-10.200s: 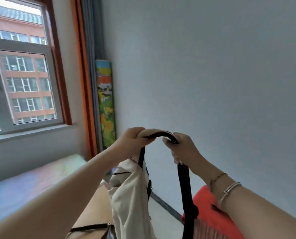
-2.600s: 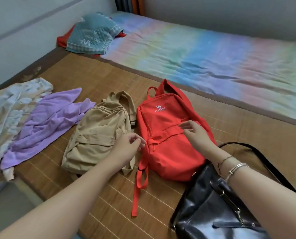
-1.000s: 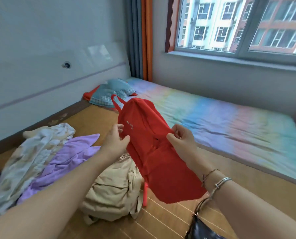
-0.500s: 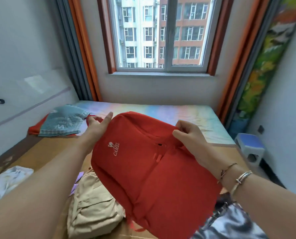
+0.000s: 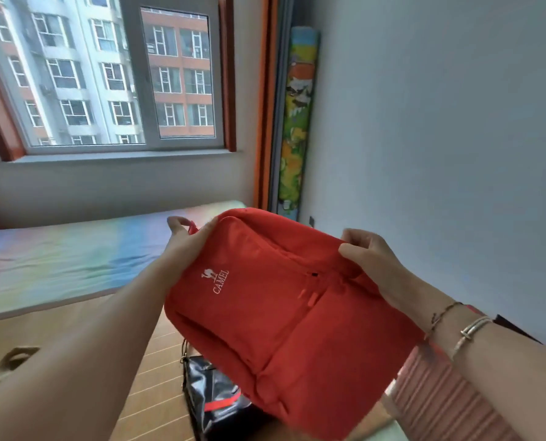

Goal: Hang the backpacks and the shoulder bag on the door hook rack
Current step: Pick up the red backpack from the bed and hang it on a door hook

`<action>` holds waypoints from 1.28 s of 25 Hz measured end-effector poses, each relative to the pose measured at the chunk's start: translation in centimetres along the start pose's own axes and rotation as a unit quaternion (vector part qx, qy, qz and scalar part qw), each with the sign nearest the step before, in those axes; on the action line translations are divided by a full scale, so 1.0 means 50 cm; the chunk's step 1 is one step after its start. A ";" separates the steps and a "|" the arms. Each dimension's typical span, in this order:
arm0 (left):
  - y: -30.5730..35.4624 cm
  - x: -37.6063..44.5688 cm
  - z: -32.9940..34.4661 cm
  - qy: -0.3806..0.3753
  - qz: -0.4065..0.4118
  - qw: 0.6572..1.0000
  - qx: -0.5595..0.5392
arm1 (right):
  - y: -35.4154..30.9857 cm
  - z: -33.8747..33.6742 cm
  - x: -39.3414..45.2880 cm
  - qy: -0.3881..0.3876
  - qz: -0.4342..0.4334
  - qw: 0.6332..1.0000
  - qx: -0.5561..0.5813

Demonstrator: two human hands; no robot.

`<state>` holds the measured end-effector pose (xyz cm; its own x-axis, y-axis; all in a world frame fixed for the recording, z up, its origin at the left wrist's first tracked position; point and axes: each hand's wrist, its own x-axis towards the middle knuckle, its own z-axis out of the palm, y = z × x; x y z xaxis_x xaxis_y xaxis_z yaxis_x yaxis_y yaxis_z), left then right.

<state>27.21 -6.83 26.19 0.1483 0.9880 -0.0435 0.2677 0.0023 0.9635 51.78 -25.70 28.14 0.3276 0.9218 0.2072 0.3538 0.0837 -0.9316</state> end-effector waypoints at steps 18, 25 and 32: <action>0.404 -0.595 1.022 -0.530 0.305 0.790 -0.040 | 0.136 -0.866 -0.531 0.444 0.104 0.879 -0.140; 0.561 -0.845 1.304 -0.780 0.384 0.494 -0.026 | 0.107 -1.104 -0.761 0.415 0.209 0.855 -0.231; 0.660 -1.141 1.489 -0.895 0.356 0.267 -0.037 | -0.030 -1.205 -1.037 0.741 0.195 0.615 -0.188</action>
<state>98.46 -74.62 40.82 0.3719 -0.9133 0.1659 -0.4449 -0.0185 0.8954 87.06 -96.43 36.78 0.7919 -0.5350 0.2944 0.0819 -0.3847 -0.9194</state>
